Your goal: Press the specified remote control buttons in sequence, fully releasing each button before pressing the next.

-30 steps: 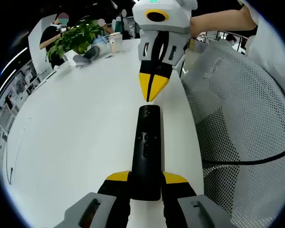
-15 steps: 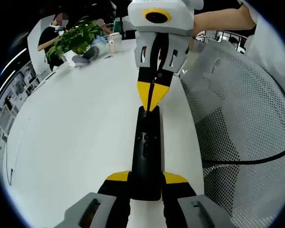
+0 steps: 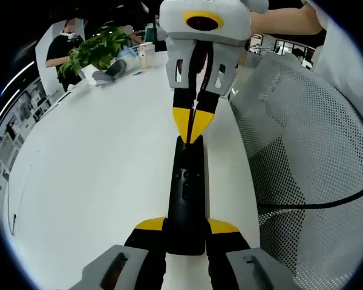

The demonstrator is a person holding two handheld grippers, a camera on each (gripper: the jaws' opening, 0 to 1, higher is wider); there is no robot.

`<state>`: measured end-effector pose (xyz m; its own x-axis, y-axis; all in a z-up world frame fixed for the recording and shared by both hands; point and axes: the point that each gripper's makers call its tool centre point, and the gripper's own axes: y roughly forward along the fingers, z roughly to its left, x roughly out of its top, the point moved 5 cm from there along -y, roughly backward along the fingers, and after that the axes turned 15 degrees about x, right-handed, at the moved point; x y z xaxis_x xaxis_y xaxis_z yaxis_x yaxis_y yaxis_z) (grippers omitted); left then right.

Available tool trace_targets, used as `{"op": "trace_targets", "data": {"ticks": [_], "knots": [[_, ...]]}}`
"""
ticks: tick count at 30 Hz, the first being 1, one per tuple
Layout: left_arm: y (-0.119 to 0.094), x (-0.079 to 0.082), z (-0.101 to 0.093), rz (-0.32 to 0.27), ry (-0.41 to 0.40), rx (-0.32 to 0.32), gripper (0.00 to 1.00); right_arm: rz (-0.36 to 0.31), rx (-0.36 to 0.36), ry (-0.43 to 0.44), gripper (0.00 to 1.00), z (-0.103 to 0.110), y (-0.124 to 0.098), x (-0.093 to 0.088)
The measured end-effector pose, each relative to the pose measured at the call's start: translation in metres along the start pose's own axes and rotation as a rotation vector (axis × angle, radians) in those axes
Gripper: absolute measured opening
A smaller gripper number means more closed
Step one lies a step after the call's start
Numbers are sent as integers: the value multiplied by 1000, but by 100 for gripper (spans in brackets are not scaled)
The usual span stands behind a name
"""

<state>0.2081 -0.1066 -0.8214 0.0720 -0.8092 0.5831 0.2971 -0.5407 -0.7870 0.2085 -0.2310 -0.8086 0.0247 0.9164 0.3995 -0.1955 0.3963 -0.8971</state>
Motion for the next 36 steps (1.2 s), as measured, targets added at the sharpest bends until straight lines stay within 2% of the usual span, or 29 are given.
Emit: {"op": "trace_targets", "data": {"ticks": [4,11,16,20,23,36], "knots": [[0,0,0,-4,-2,-1,24,6,0,2,0,-1,0,0],[0,0,0,-5,-4,1,24,-82,-29,51,0,1,-1,-5],[0,-1,-1,-7,-4,1,24,-99,-17,78,0,1,-2,-4],[-1,-1,-1,-7,-3,1,24,-99,-36,47,0,2,-5,-1],[-1,-1,-1,-9,-5,1,24,-127,-11,72,0,2,-5,3],[-1,-1,-1,-16,-12,3,24,-106,13,53,0,2,4,9]]}}
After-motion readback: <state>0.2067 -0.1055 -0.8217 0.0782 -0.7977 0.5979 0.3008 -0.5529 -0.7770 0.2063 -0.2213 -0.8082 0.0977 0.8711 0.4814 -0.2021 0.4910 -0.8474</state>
